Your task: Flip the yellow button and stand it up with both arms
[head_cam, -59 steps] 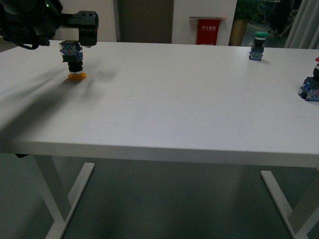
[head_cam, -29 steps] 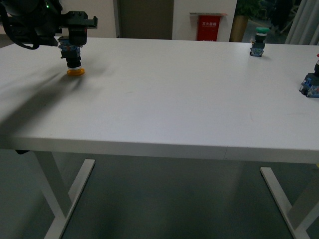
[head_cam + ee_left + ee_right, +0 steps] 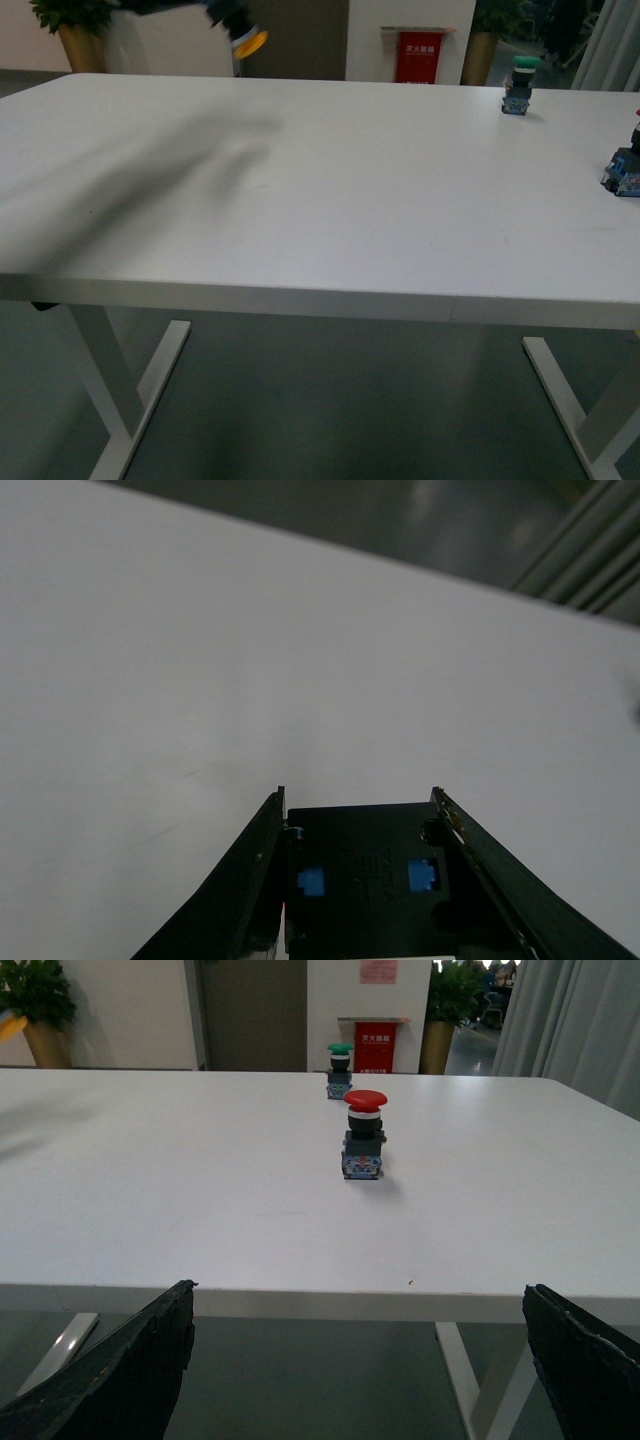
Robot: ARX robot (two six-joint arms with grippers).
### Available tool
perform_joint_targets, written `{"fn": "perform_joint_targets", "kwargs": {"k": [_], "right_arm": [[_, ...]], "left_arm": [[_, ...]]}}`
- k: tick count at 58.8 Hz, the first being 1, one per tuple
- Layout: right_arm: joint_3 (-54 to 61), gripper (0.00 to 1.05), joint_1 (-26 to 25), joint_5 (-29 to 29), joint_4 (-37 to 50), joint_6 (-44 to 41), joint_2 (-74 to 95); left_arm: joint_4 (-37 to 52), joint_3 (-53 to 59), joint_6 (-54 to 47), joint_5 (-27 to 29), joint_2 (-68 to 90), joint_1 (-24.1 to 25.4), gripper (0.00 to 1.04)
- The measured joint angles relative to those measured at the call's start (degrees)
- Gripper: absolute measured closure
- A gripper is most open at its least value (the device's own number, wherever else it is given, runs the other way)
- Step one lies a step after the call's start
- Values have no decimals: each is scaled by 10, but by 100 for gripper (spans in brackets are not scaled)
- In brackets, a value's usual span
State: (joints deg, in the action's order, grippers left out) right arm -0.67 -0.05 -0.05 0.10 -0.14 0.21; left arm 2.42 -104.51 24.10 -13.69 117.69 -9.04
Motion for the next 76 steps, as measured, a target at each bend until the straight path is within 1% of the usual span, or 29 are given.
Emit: {"fn": "perform_joint_targets", "kwargs": {"k": [7, 10, 16, 20, 21, 23, 34, 39, 47, 49, 51, 55, 59, 64, 65, 68, 72, 75, 76], "right_arm": [[0, 7, 0, 0, 0, 0, 0], [0, 7, 0, 0, 0, 0, 0], [0, 7, 0, 0, 0, 0, 0], [0, 7, 0, 0, 0, 0, 0], [0, 7, 0, 0, 0, 0, 0], [0, 7, 0, 0, 0, 0, 0], [0, 7, 0, 0, 0, 0, 0], [0, 7, 0, 0, 0, 0, 0], [0, 7, 0, -1, -1, 0, 1], [-12, 7, 0, -12, -28, -7, 20], [-25, 7, 2, -16, -32, -6, 56], [-64, 7, 7, -28, 8, 6, 155], [-127, 7, 7, -51, 49, 33, 257], [-236, 7, -10, -118, 60, 108, 383], [-263, 7, -17, -134, 62, 137, 411], [-311, 7, -30, -163, 62, 184, 459], [-412, 7, -52, -207, 59, 295, 554], [-465, 7, -59, -224, 59, 363, 604], [-496, 7, -61, -228, 59, 406, 634]], "left_arm": [[82, 1, 128, -94, -12, -32, 68], [109, 8, 172, -118, -13, -41, 68], [207, 50, 270, -159, -10, -66, 68], [269, 72, 331, -179, -2, -78, 68], [300, 81, 367, -184, 2, -84, 68], [343, 91, 409, -192, 10, -91, 68], [530, 110, 582, -205, 42, -119, 68], [546, 110, 625, -208, 51, -127, 68], [539, 97, 656, -214, 75, -136, 68], [531, 93, 662, -220, 83, -137, 68], [529, 92, 664, -221, 87, -138, 68], [527, 85, 667, -221, 96, -140, 68], [530, 80, 671, -221, 100, -140, 68], [540, 79, 674, -220, 101, -142, 68], [543, 79, 675, -219, 101, -143, 68], [542, 78, 675, -219, 100, -143, 68], [543, 76, 677, -217, 100, -145, 68], [542, 74, 678, -214, 101, -147, 68], [542, 73, 679, -212, 101, -148, 68]]}}
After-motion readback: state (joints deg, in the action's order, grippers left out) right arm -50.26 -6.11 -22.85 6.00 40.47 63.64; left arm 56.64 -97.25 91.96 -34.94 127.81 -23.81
